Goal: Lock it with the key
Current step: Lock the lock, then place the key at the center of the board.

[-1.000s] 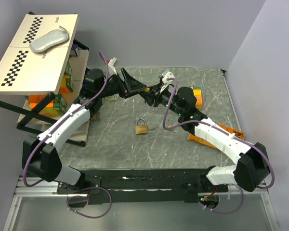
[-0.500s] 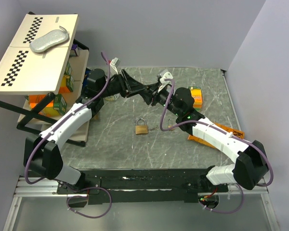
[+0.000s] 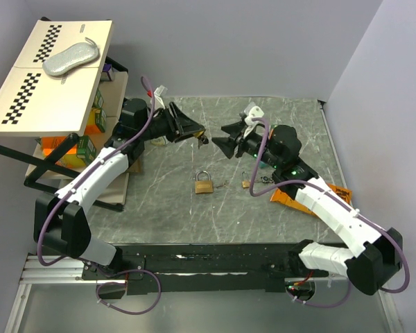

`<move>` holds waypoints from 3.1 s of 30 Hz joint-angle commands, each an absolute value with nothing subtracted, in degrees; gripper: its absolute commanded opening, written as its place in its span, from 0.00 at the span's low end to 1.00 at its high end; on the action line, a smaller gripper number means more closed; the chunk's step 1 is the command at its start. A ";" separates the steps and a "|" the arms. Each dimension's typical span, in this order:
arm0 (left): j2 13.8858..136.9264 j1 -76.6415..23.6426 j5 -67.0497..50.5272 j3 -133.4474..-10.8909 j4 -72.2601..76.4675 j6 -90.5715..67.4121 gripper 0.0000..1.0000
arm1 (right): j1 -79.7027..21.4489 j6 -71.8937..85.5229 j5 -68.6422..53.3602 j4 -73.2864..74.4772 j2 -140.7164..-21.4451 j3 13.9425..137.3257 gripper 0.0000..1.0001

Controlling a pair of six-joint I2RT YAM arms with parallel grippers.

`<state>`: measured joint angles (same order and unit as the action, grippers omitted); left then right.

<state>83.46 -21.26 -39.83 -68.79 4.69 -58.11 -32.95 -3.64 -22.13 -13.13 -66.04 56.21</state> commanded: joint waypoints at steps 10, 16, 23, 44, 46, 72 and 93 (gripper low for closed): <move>81.12 -22.06 -43.15 -70.14 8.35 -56.60 0.01 | -32.43 -6.85 -31.20 -10.54 -70.66 60.29 0.50; 81.12 -22.32 -43.33 -70.05 8.52 -56.51 0.01 | -32.43 -6.51 -31.11 -12.13 -72.51 61.35 0.44; 81.04 -22.41 -43.24 -70.05 8.61 -56.60 0.01 | -32.61 -6.50 -30.59 -13.45 -73.83 62.05 0.35; 81.65 -20.13 -38.16 -71.10 6.95 -58.10 0.01 | -33.22 -9.75 -27.60 -10.28 -70.40 58.11 0.00; 81.91 -19.25 -36.83 -71.80 6.59 -58.09 0.01 | -33.40 -10.11 -26.72 -9.49 -68.83 57.40 0.00; 87.54 -22.24 -10.20 -67.59 -40.87 -11.87 0.01 | -32.17 -5.10 -27.51 -1.41 -60.73 50.62 0.00; 74.01 -20.13 -26.02 -71.02 -41.39 -9.32 0.01 | -36.99 18.89 -37.70 -13.88 -90.42 58.88 0.00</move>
<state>78.83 -20.21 -21.85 -68.25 -40.47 -11.79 -34.06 10.37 -34.61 -6.09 -84.66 53.60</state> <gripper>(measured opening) 0.517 0.007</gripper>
